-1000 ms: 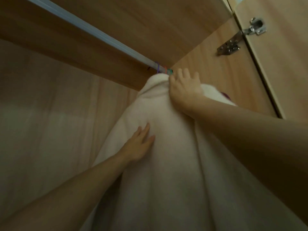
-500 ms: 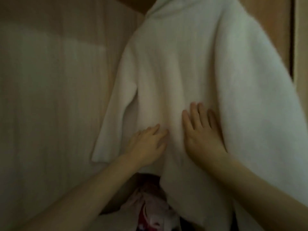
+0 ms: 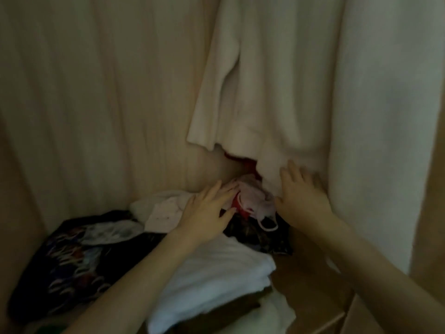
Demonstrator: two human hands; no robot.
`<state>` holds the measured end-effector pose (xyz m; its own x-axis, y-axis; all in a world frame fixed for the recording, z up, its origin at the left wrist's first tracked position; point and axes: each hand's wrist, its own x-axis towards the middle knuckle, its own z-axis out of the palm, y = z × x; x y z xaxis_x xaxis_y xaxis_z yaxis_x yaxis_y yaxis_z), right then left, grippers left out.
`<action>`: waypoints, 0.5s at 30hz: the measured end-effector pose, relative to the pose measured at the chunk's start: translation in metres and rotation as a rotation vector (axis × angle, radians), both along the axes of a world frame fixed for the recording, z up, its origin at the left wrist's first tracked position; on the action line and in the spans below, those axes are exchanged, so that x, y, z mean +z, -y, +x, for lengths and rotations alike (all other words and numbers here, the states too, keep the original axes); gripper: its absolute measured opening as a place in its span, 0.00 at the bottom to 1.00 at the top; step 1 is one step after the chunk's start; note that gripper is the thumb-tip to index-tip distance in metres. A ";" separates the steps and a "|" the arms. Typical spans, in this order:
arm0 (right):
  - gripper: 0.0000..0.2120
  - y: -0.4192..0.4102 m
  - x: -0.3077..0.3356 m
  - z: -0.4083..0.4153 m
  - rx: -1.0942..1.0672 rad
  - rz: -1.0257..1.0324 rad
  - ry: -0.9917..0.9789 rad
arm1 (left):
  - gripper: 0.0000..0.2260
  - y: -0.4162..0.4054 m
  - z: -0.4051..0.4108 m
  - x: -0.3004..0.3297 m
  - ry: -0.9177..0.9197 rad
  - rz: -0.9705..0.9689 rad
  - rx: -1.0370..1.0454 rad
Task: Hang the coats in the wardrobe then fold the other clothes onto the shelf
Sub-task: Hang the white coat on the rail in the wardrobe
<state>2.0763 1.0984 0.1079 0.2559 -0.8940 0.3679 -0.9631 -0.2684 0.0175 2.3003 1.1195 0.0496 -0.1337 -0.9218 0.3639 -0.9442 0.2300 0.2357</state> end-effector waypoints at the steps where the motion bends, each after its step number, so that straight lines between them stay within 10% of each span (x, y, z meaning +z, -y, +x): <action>1: 0.33 -0.010 -0.006 0.000 0.065 0.090 0.063 | 0.24 -0.015 -0.002 -0.003 0.019 0.025 0.054; 15: 0.31 -0.123 -0.084 -0.032 0.440 0.224 0.118 | 0.25 -0.198 -0.055 -0.040 0.189 0.220 0.368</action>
